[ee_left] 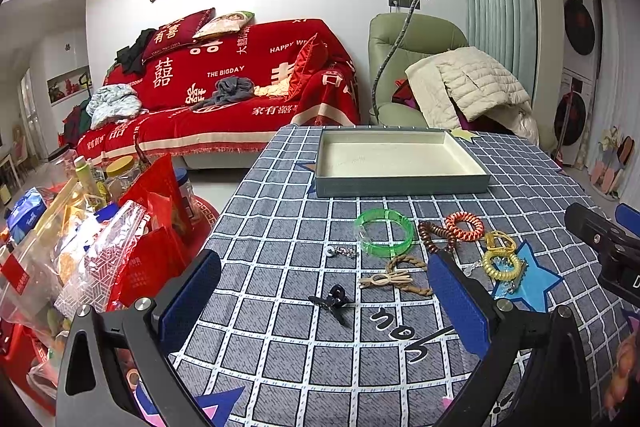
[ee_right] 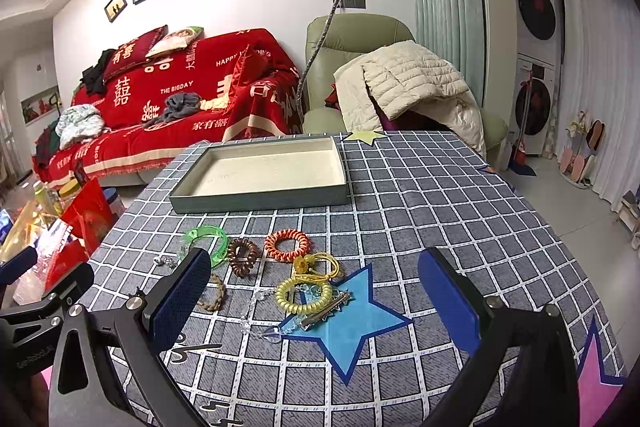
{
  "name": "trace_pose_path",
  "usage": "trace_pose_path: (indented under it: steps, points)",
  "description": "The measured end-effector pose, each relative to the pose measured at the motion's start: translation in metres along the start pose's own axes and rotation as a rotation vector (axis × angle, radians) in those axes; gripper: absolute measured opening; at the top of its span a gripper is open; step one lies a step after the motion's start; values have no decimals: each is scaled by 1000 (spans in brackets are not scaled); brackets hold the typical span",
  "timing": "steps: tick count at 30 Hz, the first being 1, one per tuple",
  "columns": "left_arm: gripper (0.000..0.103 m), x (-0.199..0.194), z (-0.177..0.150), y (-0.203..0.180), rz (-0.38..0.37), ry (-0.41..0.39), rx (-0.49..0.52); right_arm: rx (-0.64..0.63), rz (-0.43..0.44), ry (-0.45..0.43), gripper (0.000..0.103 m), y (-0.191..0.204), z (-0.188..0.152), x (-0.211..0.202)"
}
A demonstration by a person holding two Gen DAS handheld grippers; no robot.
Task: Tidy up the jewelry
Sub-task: 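Grasp the silver chain with the left tool while the right grasps the orange-red coil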
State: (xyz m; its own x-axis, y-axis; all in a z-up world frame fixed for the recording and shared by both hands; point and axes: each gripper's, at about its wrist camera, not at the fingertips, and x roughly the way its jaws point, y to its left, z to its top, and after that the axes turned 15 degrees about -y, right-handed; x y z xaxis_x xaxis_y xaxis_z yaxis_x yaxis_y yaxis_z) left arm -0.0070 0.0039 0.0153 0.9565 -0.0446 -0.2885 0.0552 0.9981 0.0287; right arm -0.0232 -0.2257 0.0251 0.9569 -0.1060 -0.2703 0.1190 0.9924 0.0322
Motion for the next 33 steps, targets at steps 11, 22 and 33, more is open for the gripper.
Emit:
trace_pose_path:
  steps: [11,22,33]
  points:
    - [103,68,-12,21,-77,228,-25,73,20,177,103,-24,-4,48]
    - [103,149,-21,28,-165,368,52,73,93,379,97,-31,-7,140]
    - [84,179,-39,12,-244,468,89,-14,163,573,59,-7,-37,217]
